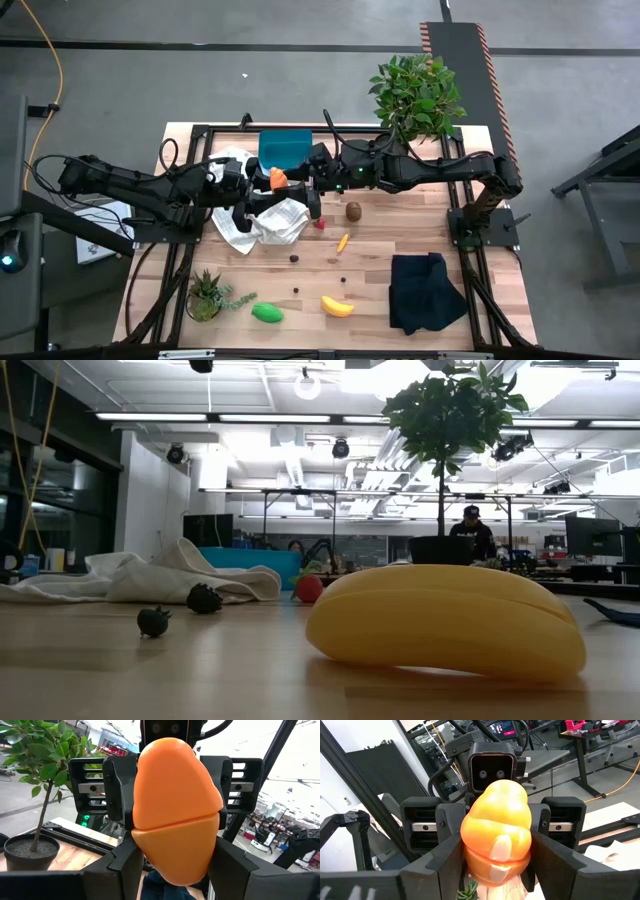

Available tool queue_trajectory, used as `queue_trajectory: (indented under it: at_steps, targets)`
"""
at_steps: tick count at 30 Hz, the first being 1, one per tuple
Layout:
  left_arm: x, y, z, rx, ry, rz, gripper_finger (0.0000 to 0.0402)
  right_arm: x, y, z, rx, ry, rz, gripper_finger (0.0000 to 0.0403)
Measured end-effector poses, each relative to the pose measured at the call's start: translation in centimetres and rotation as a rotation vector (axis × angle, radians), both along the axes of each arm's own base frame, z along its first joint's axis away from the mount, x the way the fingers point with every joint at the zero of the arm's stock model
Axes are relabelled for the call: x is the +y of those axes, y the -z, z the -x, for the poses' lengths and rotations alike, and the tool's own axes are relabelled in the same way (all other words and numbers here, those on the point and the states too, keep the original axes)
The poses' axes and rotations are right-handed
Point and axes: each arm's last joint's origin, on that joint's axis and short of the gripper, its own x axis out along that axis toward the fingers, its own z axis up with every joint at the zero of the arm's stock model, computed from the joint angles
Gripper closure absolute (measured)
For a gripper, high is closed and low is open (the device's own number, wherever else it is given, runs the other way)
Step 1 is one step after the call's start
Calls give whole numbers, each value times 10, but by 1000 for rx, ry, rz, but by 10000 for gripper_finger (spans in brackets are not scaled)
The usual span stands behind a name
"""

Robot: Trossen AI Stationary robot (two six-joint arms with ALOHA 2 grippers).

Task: Pick and placing Produce into tupperware
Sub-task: Put the yellow croissant into the blue bin

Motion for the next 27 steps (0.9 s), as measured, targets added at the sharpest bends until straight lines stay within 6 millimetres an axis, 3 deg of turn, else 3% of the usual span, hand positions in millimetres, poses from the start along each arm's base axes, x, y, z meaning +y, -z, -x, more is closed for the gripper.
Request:
queue_trajectory:
  at_steps: [13, 27]
  targets:
    - [0, -1, 0, -2, -2, -8, 224, 0, 1, 0, 7, 2, -12, 155]
    - [0, 0, 0, 1, -8, -7, 246, 0, 1, 0, 6, 3, -27, 153]
